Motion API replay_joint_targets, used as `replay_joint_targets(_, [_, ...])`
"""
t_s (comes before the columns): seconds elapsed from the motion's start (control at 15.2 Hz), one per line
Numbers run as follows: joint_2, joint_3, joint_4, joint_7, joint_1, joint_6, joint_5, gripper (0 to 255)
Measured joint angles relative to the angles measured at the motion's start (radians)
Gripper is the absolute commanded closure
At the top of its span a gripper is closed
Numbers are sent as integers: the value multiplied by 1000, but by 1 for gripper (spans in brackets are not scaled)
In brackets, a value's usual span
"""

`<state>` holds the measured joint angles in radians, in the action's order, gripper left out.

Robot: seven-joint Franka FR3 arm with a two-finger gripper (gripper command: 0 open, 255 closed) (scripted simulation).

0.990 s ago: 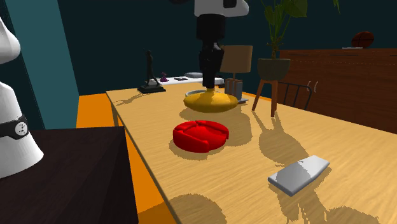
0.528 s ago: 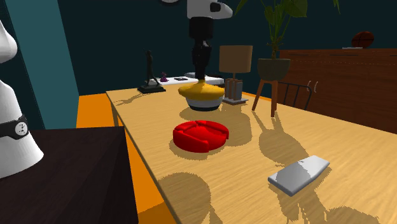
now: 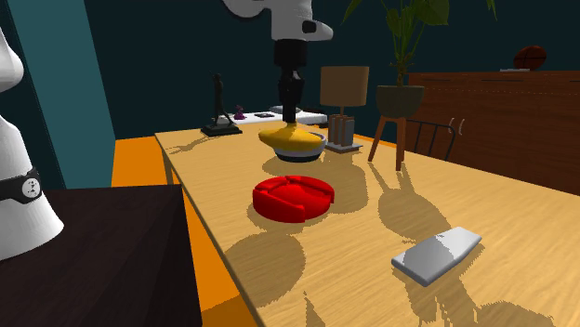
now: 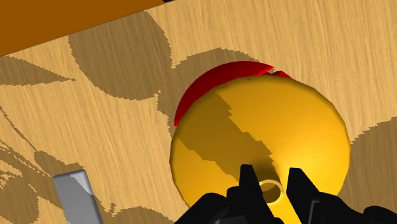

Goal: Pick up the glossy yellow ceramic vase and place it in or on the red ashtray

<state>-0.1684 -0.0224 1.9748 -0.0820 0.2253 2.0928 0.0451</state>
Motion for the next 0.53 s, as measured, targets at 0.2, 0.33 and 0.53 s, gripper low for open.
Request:
replay_joint_targets(0.2, [-17, 0, 22, -1, -1, 39, 1, 255])
replay_joint_targets(0.33, [-29, -1, 33, -2, -1, 62, 1, 255])
replay_joint_targets(0.53, [-48, 0, 49, -4, -1, 97, 1, 255])
